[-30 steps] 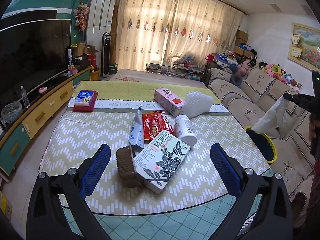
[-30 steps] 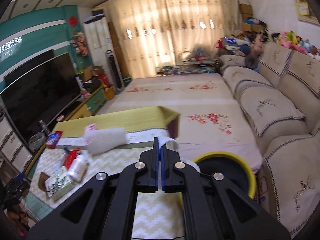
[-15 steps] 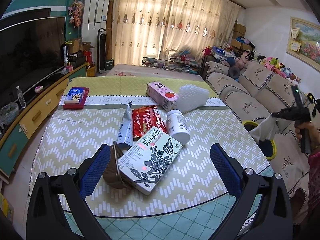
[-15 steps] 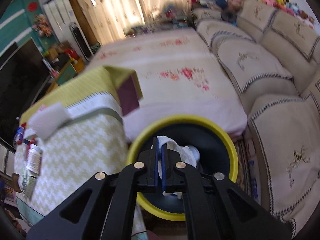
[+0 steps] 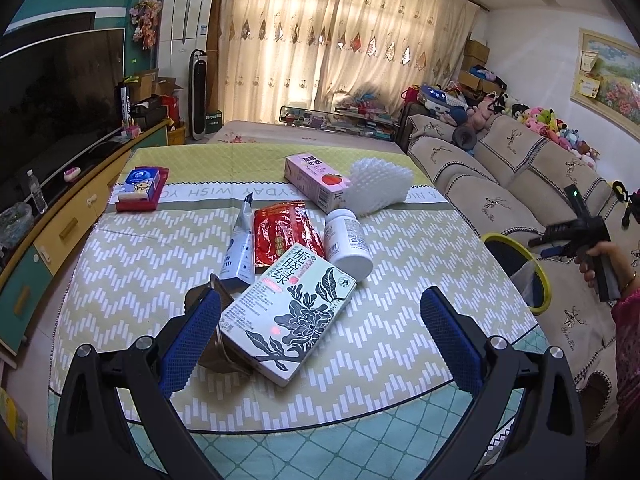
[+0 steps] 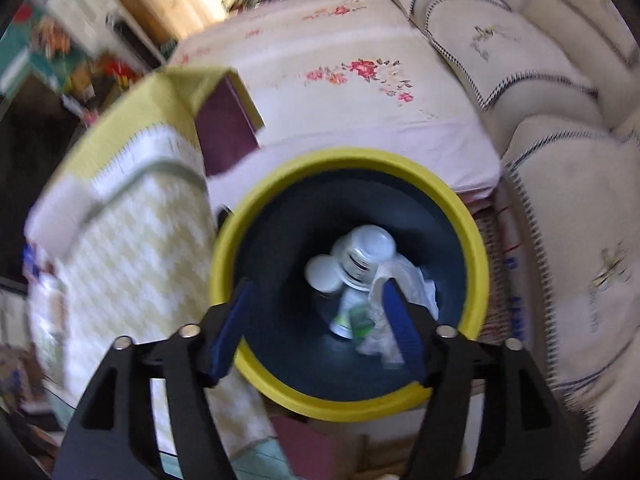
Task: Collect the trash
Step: 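Grasp the white-and-black printed box with the left tool and lift it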
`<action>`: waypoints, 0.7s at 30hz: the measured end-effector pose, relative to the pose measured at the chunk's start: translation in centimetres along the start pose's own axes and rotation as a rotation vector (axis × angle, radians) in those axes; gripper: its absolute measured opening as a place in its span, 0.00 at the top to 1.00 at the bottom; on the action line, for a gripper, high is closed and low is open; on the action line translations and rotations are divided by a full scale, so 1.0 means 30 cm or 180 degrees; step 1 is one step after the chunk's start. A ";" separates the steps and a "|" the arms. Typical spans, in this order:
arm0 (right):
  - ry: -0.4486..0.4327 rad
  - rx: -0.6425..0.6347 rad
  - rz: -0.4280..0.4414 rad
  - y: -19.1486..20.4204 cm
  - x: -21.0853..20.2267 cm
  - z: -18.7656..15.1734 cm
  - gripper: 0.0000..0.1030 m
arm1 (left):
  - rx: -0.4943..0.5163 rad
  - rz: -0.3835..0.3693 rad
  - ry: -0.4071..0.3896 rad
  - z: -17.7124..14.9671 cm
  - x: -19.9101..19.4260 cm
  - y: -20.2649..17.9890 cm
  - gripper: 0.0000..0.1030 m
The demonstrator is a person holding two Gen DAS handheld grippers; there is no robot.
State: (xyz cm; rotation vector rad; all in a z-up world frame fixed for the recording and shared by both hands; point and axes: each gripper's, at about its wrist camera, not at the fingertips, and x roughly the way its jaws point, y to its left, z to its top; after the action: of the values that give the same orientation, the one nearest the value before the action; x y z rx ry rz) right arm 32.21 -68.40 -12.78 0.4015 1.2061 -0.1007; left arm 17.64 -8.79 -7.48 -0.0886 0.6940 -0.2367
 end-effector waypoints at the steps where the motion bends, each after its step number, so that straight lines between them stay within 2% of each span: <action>1: 0.0028 0.0026 -0.0015 -0.004 0.006 0.005 0.31 | -0.0001 -0.0003 0.0010 -0.002 0.004 -0.001 0.05; 3: 0.0268 -0.0193 -0.0091 0.027 0.043 0.005 0.31 | -0.0001 -0.0014 0.0023 -0.004 0.007 -0.003 0.05; 4: 0.0317 -0.0220 -0.0033 0.044 0.050 0.008 0.31 | 0.0000 -0.0020 0.0024 -0.006 0.008 -0.005 0.05; 8: 0.0015 -0.0175 -0.0011 0.077 -0.011 0.010 0.31 | 0.0026 -0.0014 0.0028 -0.007 0.013 -0.005 0.05; 12: 0.0002 -0.0363 0.0142 0.157 -0.032 -0.026 0.29 | 0.0159 -0.0024 0.0060 -0.011 0.023 0.002 0.05; 17: 0.0012 -0.0529 0.0248 0.228 -0.041 -0.068 0.29 | 0.0235 -0.0290 0.0142 -0.009 0.043 0.042 0.05; 21: 0.0025 -0.0628 0.0294 0.271 -0.037 -0.095 0.28 | 0.0449 -0.0372 0.0186 0.001 0.083 0.052 0.05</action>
State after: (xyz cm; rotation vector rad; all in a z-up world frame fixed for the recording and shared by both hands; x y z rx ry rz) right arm 31.60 -60.00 -10.59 0.2843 1.1912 0.0991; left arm 19.80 -7.88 -9.26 0.0126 0.7293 -0.4009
